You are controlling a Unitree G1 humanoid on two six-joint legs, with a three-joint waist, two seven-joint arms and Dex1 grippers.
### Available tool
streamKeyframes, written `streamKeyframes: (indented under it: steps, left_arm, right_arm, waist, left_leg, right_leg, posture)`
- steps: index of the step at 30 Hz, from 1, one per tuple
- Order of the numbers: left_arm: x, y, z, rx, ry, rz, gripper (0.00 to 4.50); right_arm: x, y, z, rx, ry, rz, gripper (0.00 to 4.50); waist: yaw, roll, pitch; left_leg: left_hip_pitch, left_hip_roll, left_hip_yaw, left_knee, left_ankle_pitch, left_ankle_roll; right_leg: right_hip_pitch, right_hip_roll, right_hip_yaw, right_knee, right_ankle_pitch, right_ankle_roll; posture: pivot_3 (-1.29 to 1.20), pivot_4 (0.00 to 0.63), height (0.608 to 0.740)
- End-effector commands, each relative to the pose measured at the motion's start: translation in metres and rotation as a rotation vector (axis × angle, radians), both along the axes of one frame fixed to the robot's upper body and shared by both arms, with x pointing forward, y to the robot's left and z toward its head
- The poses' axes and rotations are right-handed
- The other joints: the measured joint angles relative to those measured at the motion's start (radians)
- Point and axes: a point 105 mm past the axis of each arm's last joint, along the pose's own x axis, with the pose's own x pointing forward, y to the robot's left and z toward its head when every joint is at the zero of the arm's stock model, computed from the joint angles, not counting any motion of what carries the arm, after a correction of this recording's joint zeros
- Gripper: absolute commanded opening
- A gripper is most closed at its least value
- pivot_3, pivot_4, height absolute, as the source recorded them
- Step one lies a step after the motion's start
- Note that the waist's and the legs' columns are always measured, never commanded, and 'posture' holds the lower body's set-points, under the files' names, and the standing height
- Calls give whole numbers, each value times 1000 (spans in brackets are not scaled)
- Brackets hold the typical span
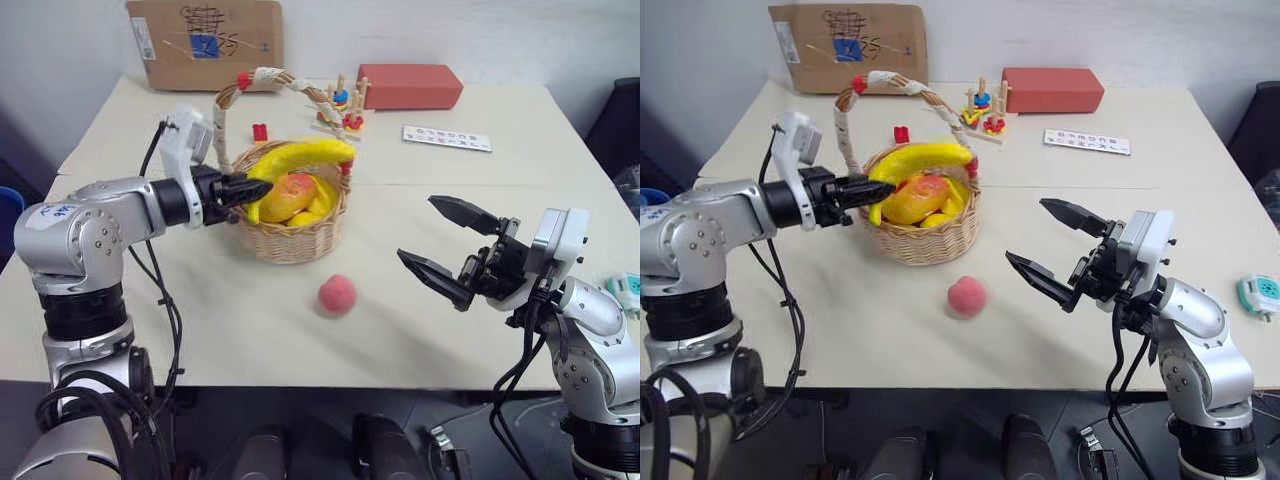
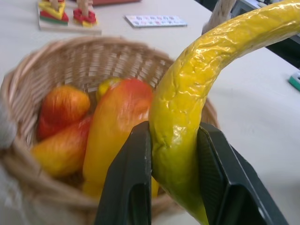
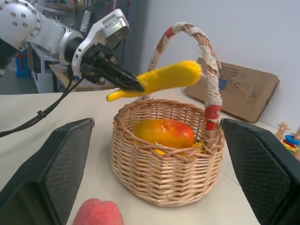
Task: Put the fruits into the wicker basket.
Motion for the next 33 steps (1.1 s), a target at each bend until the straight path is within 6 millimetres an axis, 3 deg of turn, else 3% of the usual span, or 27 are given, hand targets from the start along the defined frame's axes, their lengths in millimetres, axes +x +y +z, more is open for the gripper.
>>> streamKeyframes:
  steps: [1, 10, 13, 17, 21, 24, 27, 30, 32, 33]
  left_arm:
    - [3, 6, 10, 14, -38, 105, 1273]
    - [-3, 22, 21, 46, -108, 63, 4003]
    - [-34, 28, 29, 47, -237, -179, 4003]
    - [-59, 72, -19, 298, -144, -283, 4003]
    - [-79, 102, -36, 434, -229, -378, 4491]
    - [-103, 113, -55, 486, -233, -518, 4491]
    - [-121, 113, -61, 476, -287, -624, 4491]
    - [-122, 117, -64, 473, -285, -618, 4491]
    - [-120, 117, -63, 461, -292, -597, 4491]
    - [-119, 115, -63, 460, -304, -594, 4491]
  right_arm:
    - [-7, 5, 7, 17, -38, 9, 4500]
    - [-7, -8, -3, -7, 3, -29, 4500]
    - [-10, -21, -13, -34, 45, -56, 4500]
    - [-19, -52, -34, -133, 63, -115, 4500]
    - [-30, -100, -73, -229, 188, -208, 4500]
    - [-43, -118, -97, -323, 263, -197, 4500]
    - [-50, -130, -114, -379, 313, -199, 4500]
    - [-50, -131, -120, -397, 313, -180, 4500]
    - [-43, -114, -113, -379, 287, -121, 4500]
    - [-36, -96, -106, -367, 267, -66, 4500]
  waist:
    - [-1, 0, 0]
    - [1, 0, 0]
    - [0, 0, 0]
    - [-5, 2, 1]
    - [17, 2, 1]
    - [20, 2, 1]
    - [16, 3, 2]
    - [14, 3, 2]
    - [9, 3, 2]
    - [2, 3, 2]
  left_leg:
    - [1, 0, 0, 0, 0, 0]
    - [0, 0, 0, 0, 1, -2]
    - [0, 0, 0, 0, 1, -2]
    - [1, 1, 3, -1, 0, -3]
    - [2, 1, 6, 0, 0, -1]
    - [2, 1, 6, 1, -2, 1]
    - [3, 2, 7, 0, -3, 2]
    - [4, 2, 7, 0, -3, 2]
    - [5, 2, 6, 0, -3, 3]
    - [5, 3, 6, 0, -3, 3]
  right_leg:
    - [0, 0, 0, 0, 0, 0]
    - [0, 0, 0, 0, 0, 0]
    - [0, 0, 0, 0, 0, 0]
    - [0, 1, 0, -1, -1, -2]
    - [4, 2, -1, -7, -2, -3]
    - [4, 0, -1, -8, -1, -3]
    - [4, 0, -1, -7, -2, -4]
    - [4, 0, -1, -6, -2, -4]
    - [4, 0, 0, -5, -2, -4]
    - [4, 0, 0, -5, -2, -4]
  posture:
    - [0, 150, 740]
    - [0, 150, 740]
    - [0, 150, 740]
    - [0, 150, 740]
    - [0, 150, 740]
    - [0, 150, 740]
    - [0, 150, 740]
    - [0, 150, 740]
    - [0, 150, 740]
    - [0, 150, 740]
